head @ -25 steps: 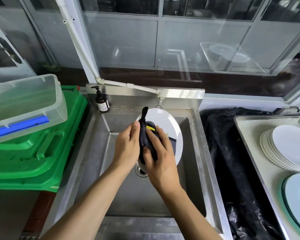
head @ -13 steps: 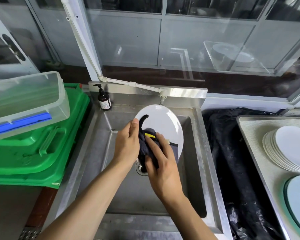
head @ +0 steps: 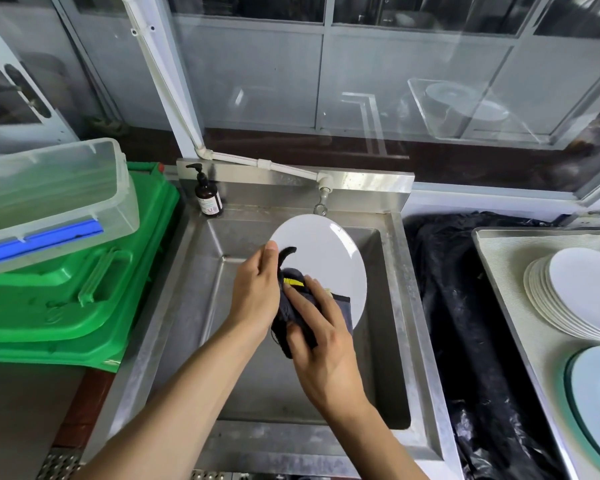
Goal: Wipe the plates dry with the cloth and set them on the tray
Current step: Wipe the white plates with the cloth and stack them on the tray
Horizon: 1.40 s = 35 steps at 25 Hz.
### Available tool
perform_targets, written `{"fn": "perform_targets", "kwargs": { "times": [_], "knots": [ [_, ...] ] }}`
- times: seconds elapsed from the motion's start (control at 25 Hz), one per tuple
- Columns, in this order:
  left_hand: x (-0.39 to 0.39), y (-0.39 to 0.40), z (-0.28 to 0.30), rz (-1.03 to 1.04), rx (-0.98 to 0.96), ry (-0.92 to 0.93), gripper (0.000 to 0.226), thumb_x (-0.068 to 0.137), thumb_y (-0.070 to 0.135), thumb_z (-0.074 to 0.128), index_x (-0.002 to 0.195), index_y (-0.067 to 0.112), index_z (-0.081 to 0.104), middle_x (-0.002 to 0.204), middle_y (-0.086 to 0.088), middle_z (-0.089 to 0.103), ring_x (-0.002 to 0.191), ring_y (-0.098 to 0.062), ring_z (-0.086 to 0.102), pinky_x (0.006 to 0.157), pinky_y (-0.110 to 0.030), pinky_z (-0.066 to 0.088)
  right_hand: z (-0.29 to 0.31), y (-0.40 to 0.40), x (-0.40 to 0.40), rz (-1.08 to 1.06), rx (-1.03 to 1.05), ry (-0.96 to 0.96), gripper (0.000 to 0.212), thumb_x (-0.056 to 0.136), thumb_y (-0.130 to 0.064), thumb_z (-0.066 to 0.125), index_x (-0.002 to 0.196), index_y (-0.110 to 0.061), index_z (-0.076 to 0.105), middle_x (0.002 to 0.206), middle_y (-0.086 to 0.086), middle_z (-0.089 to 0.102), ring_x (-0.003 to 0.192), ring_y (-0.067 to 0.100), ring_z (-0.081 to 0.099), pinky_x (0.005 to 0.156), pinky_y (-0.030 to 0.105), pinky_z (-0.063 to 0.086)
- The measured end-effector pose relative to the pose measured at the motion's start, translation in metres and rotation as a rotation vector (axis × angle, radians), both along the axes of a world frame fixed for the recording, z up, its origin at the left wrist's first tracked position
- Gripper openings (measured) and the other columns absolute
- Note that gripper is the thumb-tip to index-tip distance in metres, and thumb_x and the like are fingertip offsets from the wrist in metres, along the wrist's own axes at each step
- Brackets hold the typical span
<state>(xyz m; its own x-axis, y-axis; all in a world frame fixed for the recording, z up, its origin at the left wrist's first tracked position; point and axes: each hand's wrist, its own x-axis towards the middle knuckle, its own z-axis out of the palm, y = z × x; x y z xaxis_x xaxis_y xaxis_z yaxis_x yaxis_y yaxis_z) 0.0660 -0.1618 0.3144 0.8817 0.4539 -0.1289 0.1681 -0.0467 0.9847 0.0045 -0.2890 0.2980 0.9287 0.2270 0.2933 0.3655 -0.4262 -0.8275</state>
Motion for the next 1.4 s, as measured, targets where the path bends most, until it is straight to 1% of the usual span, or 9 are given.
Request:
{"fn": "perform_targets", "kwargs": {
  "times": [0.16, 0.28, 0.52, 0.64, 0.8, 0.92, 1.08, 1.2, 1.4],
  "knots": [
    [-0.007, -0.009, 0.001, -0.031, 0.015, -0.052, 0.033, 0.102, 0.04, 0.049, 0.08, 0.045, 0.072, 0.078, 0.024, 0.072, 0.074, 0.01, 0.063, 0.075, -0.018, 0.05, 0.011, 0.0, 0.036, -0.084, 0.058, 0.017, 0.045, 0.099, -0.009, 0.057, 0.142, -0.022, 0.06, 0.153, -0.002, 0.046, 0.146, 0.011, 0.037, 0.122, 0.035, 0.03],
    [-0.013, -0.012, 0.002, -0.025, 0.04, -0.076, 0.034, 0.102, 0.04, 0.046, 0.076, 0.043, 0.069, 0.069, 0.026, 0.066, 0.064, 0.011, 0.056, 0.06, -0.006, 0.042, 0.03, 0.002, 0.072, -0.117, 0.077, -0.025, 0.041, 0.101, -0.008, 0.058, 0.14, -0.018, 0.062, 0.149, -0.003, 0.051, 0.141, 0.012, 0.044, 0.118, 0.039, 0.036],
    [0.001, 0.008, 0.01, 0.093, 0.049, -0.018, 0.035, 0.103, 0.043, 0.048, 0.077, 0.037, 0.071, 0.082, 0.01, 0.075, 0.084, -0.01, 0.07, 0.082, -0.034, 0.055, 0.001, 0.007, 0.013, 0.006, -0.034, -0.065, 0.045, 0.099, -0.019, 0.055, 0.143, -0.029, 0.057, 0.158, -0.005, 0.04, 0.15, 0.013, 0.033, 0.123, 0.04, 0.03],
    [-0.006, 0.011, 0.006, 0.094, 0.083, -0.014, 0.038, 0.104, 0.043, 0.046, 0.075, 0.029, 0.067, 0.071, 0.012, 0.07, 0.069, -0.007, 0.063, 0.073, -0.032, 0.051, -0.004, 0.003, 0.01, 0.027, -0.075, -0.061, 0.045, 0.1, -0.023, 0.052, 0.144, -0.027, 0.057, 0.158, -0.002, 0.04, 0.149, 0.015, 0.034, 0.124, 0.036, 0.028],
    [-0.018, 0.0, 0.004, 0.041, 0.122, 0.006, 0.046, 0.104, 0.045, 0.044, 0.064, 0.024, 0.05, 0.051, 0.012, 0.039, 0.051, -0.007, 0.033, 0.052, -0.03, 0.029, 0.023, -0.01, 0.073, -0.129, -0.098, -0.01, 0.043, 0.101, -0.012, 0.056, 0.144, -0.016, 0.058, 0.154, 0.001, 0.046, 0.142, 0.022, 0.042, 0.12, 0.038, 0.032],
    [-0.013, 0.001, 0.007, 0.084, 0.112, 0.007, 0.044, 0.104, 0.045, 0.044, 0.066, 0.023, 0.051, 0.051, 0.013, 0.043, 0.05, -0.006, 0.035, 0.048, -0.024, 0.03, 0.023, -0.011, 0.067, -0.118, -0.107, -0.027, 0.042, 0.101, -0.012, 0.056, 0.143, -0.017, 0.059, 0.154, 0.0, 0.045, 0.143, 0.02, 0.04, 0.121, 0.036, 0.031],
    [-0.005, 0.008, 0.006, 0.111, 0.121, 0.02, 0.042, 0.104, 0.041, 0.047, 0.072, 0.022, 0.065, 0.065, 0.013, 0.068, 0.068, -0.011, 0.062, 0.068, -0.023, 0.049, 0.001, 0.0, 0.004, 0.029, -0.136, -0.101, 0.043, 0.102, -0.021, 0.051, 0.144, -0.024, 0.056, 0.158, -0.004, 0.039, 0.15, 0.013, 0.031, 0.124, 0.033, 0.024],
    [-0.009, 0.002, 0.007, 0.06, 0.083, 0.012, 0.038, 0.104, 0.042, 0.047, 0.076, 0.036, 0.071, 0.076, 0.018, 0.073, 0.078, -0.002, 0.066, 0.079, -0.028, 0.051, 0.011, 0.003, 0.028, 0.006, -0.117, -0.087, 0.041, 0.104, -0.025, 0.05, 0.143, -0.02, 0.058, 0.157, 0.005, 0.041, 0.149, 0.02, 0.033, 0.122, 0.044, 0.029],
    [-0.012, -0.002, 0.011, 0.069, 0.086, 0.007, 0.041, 0.098, 0.054, 0.043, 0.073, 0.024, 0.054, 0.055, 0.014, 0.044, 0.054, -0.006, 0.038, 0.058, -0.032, 0.034, 0.035, -0.008, 0.093, -0.138, -0.139, -0.079, 0.04, 0.104, -0.014, 0.056, 0.144, -0.014, 0.058, 0.156, 0.008, 0.044, 0.143, 0.028, 0.041, 0.119, 0.044, 0.033]
  ]
}}
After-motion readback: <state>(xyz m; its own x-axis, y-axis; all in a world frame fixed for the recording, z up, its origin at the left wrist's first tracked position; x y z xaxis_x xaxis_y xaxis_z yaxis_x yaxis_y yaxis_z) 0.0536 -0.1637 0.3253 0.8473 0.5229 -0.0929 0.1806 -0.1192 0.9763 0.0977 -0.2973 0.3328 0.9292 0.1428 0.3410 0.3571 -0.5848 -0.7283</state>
